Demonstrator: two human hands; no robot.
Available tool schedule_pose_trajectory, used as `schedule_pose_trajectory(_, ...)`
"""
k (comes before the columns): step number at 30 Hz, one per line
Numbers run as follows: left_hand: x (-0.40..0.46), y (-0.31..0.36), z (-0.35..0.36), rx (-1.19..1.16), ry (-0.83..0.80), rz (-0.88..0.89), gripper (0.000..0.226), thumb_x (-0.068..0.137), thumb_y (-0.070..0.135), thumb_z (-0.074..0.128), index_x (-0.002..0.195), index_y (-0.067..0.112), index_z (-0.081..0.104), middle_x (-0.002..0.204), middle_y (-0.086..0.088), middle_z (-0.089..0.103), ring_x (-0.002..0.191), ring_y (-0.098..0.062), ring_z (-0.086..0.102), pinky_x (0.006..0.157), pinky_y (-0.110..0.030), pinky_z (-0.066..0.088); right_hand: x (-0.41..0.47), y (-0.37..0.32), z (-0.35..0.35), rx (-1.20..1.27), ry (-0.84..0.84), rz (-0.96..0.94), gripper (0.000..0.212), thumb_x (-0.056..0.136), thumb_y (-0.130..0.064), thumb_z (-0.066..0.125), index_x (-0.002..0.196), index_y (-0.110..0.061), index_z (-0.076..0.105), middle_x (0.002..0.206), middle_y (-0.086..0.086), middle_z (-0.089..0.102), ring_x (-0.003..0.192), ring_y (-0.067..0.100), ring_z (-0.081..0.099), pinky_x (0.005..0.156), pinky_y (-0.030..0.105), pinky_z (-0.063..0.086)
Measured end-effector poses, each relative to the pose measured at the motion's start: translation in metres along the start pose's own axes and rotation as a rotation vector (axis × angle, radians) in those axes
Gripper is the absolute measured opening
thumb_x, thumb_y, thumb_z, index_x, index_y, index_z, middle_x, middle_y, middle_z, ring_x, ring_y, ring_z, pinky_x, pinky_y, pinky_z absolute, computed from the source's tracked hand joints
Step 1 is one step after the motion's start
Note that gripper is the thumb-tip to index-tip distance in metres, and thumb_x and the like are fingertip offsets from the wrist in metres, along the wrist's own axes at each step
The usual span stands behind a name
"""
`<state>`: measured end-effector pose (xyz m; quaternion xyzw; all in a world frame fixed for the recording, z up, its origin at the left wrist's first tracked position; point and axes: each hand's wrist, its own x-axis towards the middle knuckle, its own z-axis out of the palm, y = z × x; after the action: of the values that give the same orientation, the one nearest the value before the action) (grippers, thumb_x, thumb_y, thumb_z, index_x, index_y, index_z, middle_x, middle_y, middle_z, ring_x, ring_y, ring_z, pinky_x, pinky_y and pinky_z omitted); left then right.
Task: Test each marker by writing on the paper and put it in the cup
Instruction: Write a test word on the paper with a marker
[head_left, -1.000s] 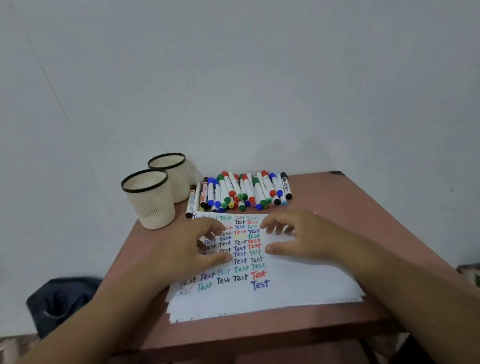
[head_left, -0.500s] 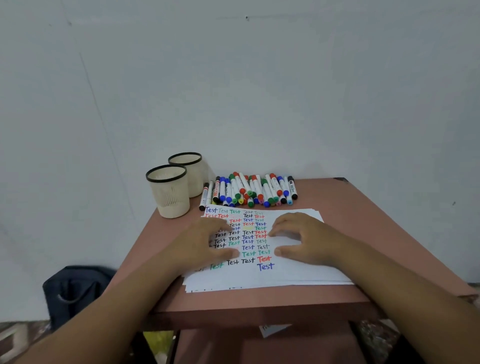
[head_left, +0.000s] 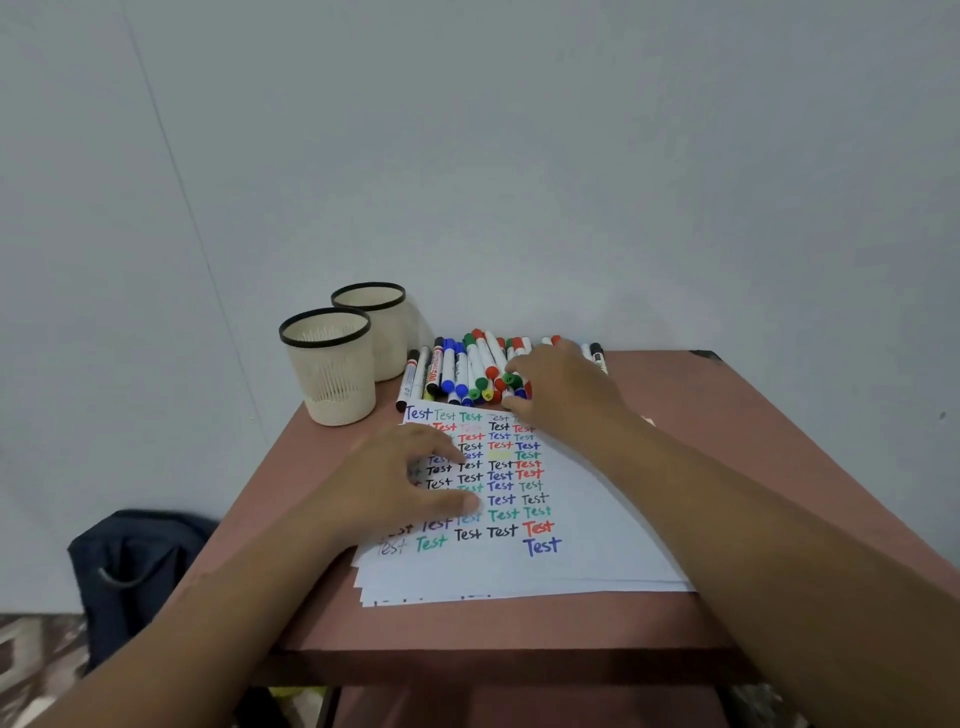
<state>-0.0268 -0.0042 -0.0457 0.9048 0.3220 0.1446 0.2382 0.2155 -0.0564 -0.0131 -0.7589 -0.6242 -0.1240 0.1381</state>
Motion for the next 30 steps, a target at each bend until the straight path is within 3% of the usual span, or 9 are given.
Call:
schedule_pose_trajectory(3,-0.001,-0.002,-0.001,-0.098,0.036,-0.04,0.055,0.067,0.078,0.068,0.112,0.047,0.067,0.123,0.027,0.056,0.115,0.005,0.051,0.097,-0.025,0.045,0.011,-0.001,0.014,-0.041,0.052,0.002,0.043,0.099,-0.048,0.06,0.133,-0.021,0.063,0.129,0.001,0.063,0.126,0.026,0.047,0.091,0.038,0.05)
schedule_pose_trajectory(7,-0.003,-0.002,-0.002,-0.237,0.111,-0.105,0.042,0.068,0.071,0.072,0.101,0.045,0.071,0.095,0.016,0.063,0.084,0.007,0.058,0.071,-0.019,0.045,0.016,0.003,0.025,-0.03,0.156,-0.017,0.028,0.101,-0.035,0.058,0.116,-0.015,0.071,0.11,0.004,0.067,0.108,0.026,0.053,0.082,0.038,0.052)
schedule_pose_trajectory(9,-0.002,-0.004,-0.002,-0.163,0.124,-0.079,0.048,0.068,0.073,0.071,0.107,0.045,0.069,0.109,0.019,0.062,0.097,0.01,0.054,0.078,-0.019,0.044,0.013,0.005,0.025,0.007,0.232,-0.044,0.02,0.098,-0.026,0.062,0.104,-0.011,0.073,0.095,0.006,0.069,0.097,0.028,0.056,0.071,0.038,0.052)
schedule_pose_trajectory(11,-0.001,-0.003,-0.001,-0.05,0.096,-0.046,0.057,0.071,0.072,0.072,0.121,0.047,0.062,0.133,0.026,0.05,0.118,0.009,0.044,0.098,-0.024,0.043,0.008,0.01,0.025,0.034,0.333,-0.059,0.012,0.092,-0.018,0.068,0.092,-0.007,0.073,0.083,0.007,0.068,0.085,0.03,0.057,0.061,0.038,0.048)
schedule_pose_trajectory(13,-0.001,0.0,-0.001,0.008,0.049,-0.062,0.06,0.075,0.069,0.072,0.13,0.046,0.059,0.145,0.027,0.042,0.129,0.003,0.04,0.107,-0.027,0.038,0.003,0.013,0.02,0.078,0.399,-0.049,0.011,0.089,-0.016,0.07,0.093,-0.007,0.074,0.084,0.007,0.069,0.083,0.028,0.056,0.057,0.035,0.046)
schedule_pose_trajectory(19,-0.008,0.006,-0.001,0.087,0.016,-0.069,0.054,0.077,0.072,0.067,0.124,0.046,0.061,0.132,0.028,0.047,0.119,0.002,0.046,0.102,-0.029,0.043,-0.031,0.027,-0.016,0.219,0.54,-0.039,0.016,0.086,-0.013,0.071,0.102,-0.011,0.076,0.087,-0.002,0.071,0.083,0.014,0.049,0.06,0.029,0.042)
schedule_pose_trajectory(24,-0.009,0.007,-0.002,0.094,0.022,-0.047,0.058,0.076,0.075,0.065,0.126,0.048,0.056,0.135,0.031,0.041,0.126,0.002,0.04,0.107,-0.033,0.041,-0.07,0.031,-0.044,0.341,0.586,-0.017,0.015,0.085,-0.007,0.075,0.1,-0.009,0.076,0.08,-0.013,0.058,0.074,0.013,0.052,0.065,0.013,0.038)
schedule_pose_trajectory(30,-0.014,0.021,-0.005,0.035,0.28,0.166,0.073,0.086,0.064,0.06,0.15,0.042,0.032,0.152,0.026,0.03,0.134,0.009,0.022,0.113,-0.026,0.026,-0.103,0.018,-0.063,0.714,0.516,0.089,0.015,0.087,-0.006,0.076,0.1,-0.013,0.078,0.074,-0.007,0.069,0.066,0.017,0.059,0.058,0.013,0.044)
